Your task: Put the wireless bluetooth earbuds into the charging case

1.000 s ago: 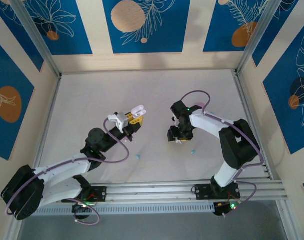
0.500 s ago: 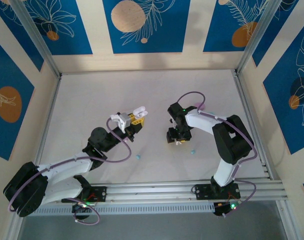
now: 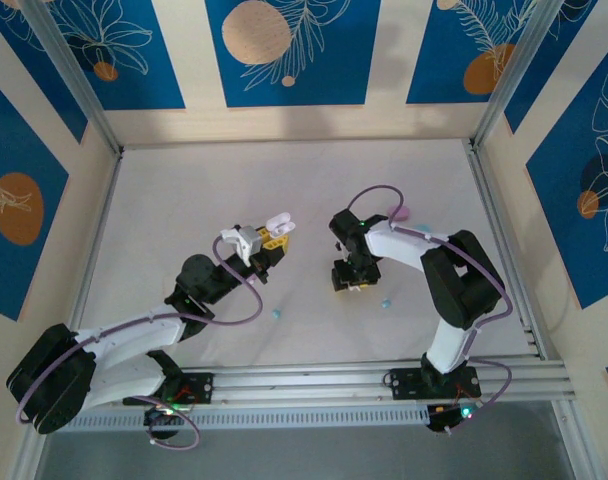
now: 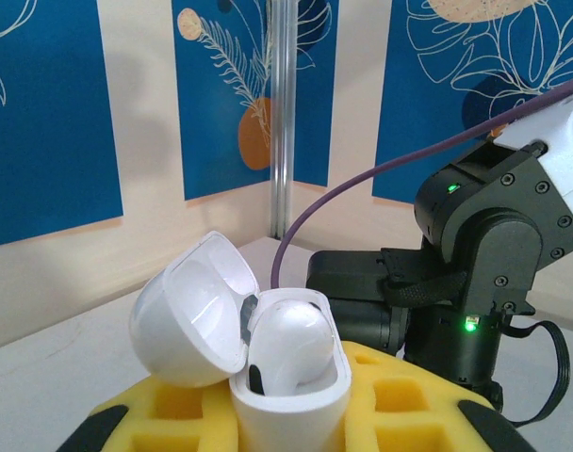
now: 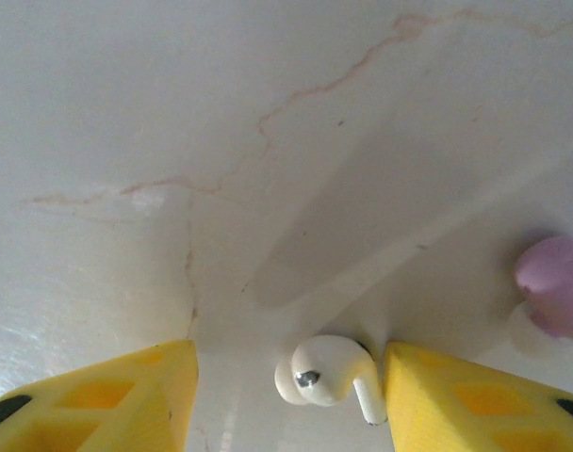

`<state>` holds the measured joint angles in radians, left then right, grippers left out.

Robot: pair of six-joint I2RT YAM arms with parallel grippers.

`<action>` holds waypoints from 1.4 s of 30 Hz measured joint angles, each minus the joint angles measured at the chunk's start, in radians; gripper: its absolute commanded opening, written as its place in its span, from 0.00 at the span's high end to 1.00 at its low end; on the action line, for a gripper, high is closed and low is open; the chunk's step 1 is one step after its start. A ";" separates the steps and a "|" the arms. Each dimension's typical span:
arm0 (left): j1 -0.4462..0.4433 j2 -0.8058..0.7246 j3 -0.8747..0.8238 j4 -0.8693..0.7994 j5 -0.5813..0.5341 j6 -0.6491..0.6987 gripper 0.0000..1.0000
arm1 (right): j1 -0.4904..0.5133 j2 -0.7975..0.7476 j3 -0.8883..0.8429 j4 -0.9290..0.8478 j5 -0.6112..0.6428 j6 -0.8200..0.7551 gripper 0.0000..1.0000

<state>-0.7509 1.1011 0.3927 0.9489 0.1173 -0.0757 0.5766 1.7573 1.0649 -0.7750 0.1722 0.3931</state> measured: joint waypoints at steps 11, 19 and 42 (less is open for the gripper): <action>0.000 0.000 0.000 0.000 0.000 0.000 1.00 | 0.026 -0.006 0.000 -0.039 -0.001 0.026 0.46; 0.000 -0.001 0.000 -0.001 0.000 0.000 1.00 | 0.013 -0.008 0.034 -0.037 0.031 0.044 0.54; 0.000 -0.019 0.003 -0.031 0.000 0.000 1.00 | -0.015 0.016 0.047 -0.026 0.034 0.050 0.60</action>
<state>-0.7509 1.0824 0.3962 0.9180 0.1169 -0.0757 0.5613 1.7733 1.1118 -0.8009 0.2058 0.4431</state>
